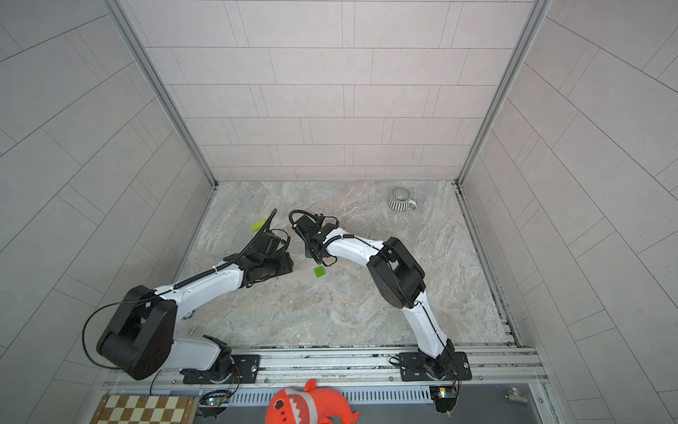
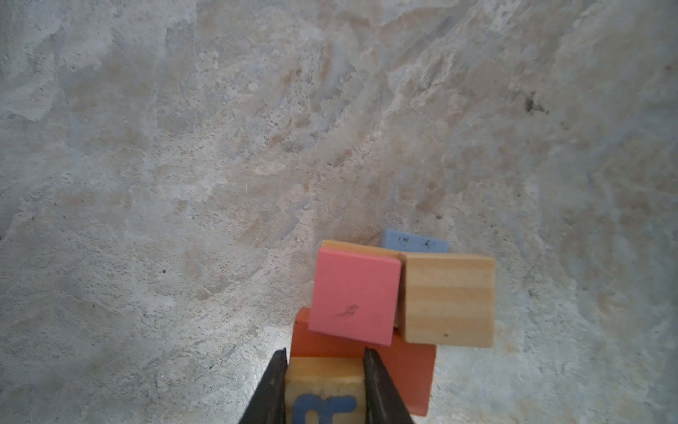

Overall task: Build the wood block tower
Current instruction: 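Lower the R cube against the red block with right gripper and release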

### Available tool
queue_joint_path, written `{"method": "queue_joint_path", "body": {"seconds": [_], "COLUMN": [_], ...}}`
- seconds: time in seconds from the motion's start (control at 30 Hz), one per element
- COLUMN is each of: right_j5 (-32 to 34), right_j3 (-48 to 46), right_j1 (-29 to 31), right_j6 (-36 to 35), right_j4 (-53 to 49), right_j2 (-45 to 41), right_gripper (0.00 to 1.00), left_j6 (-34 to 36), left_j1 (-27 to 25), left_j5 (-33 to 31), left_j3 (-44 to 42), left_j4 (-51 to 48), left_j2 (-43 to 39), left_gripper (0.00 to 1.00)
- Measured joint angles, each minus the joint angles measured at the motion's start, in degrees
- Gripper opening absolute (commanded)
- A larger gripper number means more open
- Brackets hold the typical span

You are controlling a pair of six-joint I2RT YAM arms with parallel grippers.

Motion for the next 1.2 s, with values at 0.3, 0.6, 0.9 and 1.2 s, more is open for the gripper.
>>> {"method": "queue_joint_path", "body": {"seconds": [0.3, 0.6, 0.9, 1.2], "right_j5": [0.0, 0.0, 0.0, 0.0], "right_j3": [1.2, 1.3, 1.3, 0.9], "right_j1": [-0.2, -0.7, -0.8, -0.8], "right_j6": [0.2, 0.4, 0.6, 0.5], "right_j4": [-0.2, -0.2, -0.2, 0.5], "right_j2": [0.2, 0.2, 0.2, 0.1], "right_gripper": [0.23, 0.3, 0.41, 0.45], "left_j6": [0.0, 0.0, 0.0, 0.2], "left_j1": [0.0, 0.0, 0.0, 0.0], "left_j5": [0.1, 0.3, 0.3, 0.3], "left_j3": [0.0, 0.0, 0.0, 0.0], "left_j4": [0.0, 0.2, 0.4, 0.4], "left_j2": [0.0, 0.0, 0.0, 0.0], "left_gripper": [0.6, 0.6, 0.6, 0.62]}}
